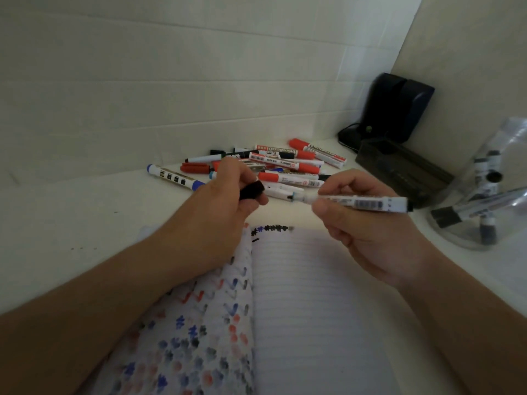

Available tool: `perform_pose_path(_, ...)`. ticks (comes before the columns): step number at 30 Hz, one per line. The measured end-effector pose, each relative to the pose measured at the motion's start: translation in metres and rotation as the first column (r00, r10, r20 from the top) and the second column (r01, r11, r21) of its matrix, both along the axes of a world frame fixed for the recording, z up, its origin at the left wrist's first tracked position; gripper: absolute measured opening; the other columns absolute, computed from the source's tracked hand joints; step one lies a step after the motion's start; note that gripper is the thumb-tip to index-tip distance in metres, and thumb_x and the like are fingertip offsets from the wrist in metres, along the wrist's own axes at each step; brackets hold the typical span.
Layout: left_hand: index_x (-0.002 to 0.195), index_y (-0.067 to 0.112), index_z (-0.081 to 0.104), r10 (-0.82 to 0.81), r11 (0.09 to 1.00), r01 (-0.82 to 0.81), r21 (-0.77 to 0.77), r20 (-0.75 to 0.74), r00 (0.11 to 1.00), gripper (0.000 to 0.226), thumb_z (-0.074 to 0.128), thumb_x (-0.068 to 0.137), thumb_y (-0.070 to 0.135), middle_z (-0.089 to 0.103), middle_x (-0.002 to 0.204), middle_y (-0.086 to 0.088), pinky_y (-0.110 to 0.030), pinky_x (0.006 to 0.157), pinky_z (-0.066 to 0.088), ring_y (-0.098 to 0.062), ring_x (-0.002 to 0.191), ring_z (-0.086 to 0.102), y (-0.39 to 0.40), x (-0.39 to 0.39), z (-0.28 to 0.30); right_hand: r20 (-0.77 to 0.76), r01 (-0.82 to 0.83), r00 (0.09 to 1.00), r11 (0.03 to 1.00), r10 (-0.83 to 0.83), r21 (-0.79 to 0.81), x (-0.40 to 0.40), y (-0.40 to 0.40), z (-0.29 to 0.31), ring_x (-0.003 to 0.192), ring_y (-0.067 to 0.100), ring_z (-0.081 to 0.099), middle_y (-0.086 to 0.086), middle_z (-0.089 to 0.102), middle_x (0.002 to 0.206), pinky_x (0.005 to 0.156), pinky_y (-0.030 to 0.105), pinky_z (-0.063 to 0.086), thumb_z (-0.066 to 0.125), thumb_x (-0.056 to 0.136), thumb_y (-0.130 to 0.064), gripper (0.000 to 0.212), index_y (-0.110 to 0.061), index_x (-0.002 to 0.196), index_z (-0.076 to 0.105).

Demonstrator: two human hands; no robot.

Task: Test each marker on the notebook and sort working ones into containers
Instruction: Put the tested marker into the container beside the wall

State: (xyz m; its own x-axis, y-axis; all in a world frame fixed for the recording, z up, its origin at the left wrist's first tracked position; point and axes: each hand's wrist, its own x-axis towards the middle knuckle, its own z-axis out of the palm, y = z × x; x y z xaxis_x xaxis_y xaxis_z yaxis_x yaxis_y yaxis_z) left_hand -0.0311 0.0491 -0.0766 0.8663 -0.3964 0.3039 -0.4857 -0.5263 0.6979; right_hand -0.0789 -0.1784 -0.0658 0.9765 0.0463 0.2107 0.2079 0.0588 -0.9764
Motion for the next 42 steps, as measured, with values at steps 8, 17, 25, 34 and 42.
perform_pose_path(8, 0.106, 0.033, 0.043, -0.131, 0.991, 0.131, -0.016, 0.015, 0.991, 0.022, 0.053, 0.103, 0.014, 0.069, 0.109, 0.019, -0.002, 0.089, 0.043, 0.01, 0.113, 0.059, -0.001, -0.008, 0.003, -0.183, -0.108, 0.97, 0.958, 0.16, 0.264, -0.005, -0.004, 0.003, 0.069, 0.02, 0.055, 0.011, 0.07, 0.081, 0.06, 0.03, 0.033, 0.05, 0.075, -0.035, 0.042, -0.011, 0.094, 0.079)
perform_pose_path(17, 0.107, 0.035, 0.05, -0.19, 0.981, 0.192, -0.014, 0.076, 0.979, 0.019, 0.05, 0.105, 0.016, 0.072, 0.102, 0.019, -0.009, 0.079, 0.045, 0.002, 0.101, 0.064, 0.002, -0.008, 0.004, -0.268, -0.003, 0.96, 0.959, 0.082, 0.284, 0.0, 0.007, 0.003, 0.059, 0.016, 0.052, 0.005, 0.058, 0.066, 0.058, 0.026, 0.044, 0.065, 0.089, -0.018, 0.01, -0.017, 0.079, 0.068)
perform_pose_path(25, 0.1, 0.025, 0.061, -0.174, 0.924, 0.156, -0.348, -0.021, 0.985, 0.029, 0.034, 0.11, 0.026, 0.053, 0.067, 0.007, -0.019, 0.058, 0.038, -0.005, 0.06, 0.043, -0.017, -0.038, 0.03, -0.213, 0.084, 0.976, 0.98, -0.045, 0.179, -0.045, 0.008, 0.038, 0.049, 0.014, 0.047, 0.013, 0.064, 0.069, 0.042, 0.019, 0.031, 0.072, 0.088, -0.028, 0.014, -0.02, 0.076, 0.069)
perform_pose_path(34, 0.102, 0.035, 0.056, -0.417, 0.904, 0.411, -0.113, -0.032, 0.908, 0.018, 0.039, 0.108, 0.035, 0.061, 0.079, 0.01, -0.029, 0.068, 0.053, -0.008, 0.067, 0.056, -0.12, -0.175, 0.04, -0.189, 0.506, 0.858, 0.847, -0.477, 0.16, -0.224, -0.064, 0.025, 0.047, 0.021, 0.043, 0.015, 0.06, 0.064, 0.042, 0.027, 0.035, 0.059, 0.104, -0.026, 0.028, -0.015, 0.078, 0.059)
perform_pose_path(42, 0.108, 0.035, 0.05, -0.785, 0.539, 0.84, 0.057, -0.327, 0.526, 0.011, 0.045, 0.106, 0.045, 0.064, 0.086, 0.003, -0.03, 0.057, 0.048, -0.011, 0.068, 0.06, -0.275, -0.337, -0.047, -0.402, 0.933, 0.346, 0.355, -0.848, 0.056, -0.451, -0.154, -0.095, 0.044, 0.019, 0.038, 0.007, 0.044, 0.055, 0.041, 0.026, 0.028, 0.042, 0.105, -0.016, 0.036, -0.018, 0.071, 0.055)
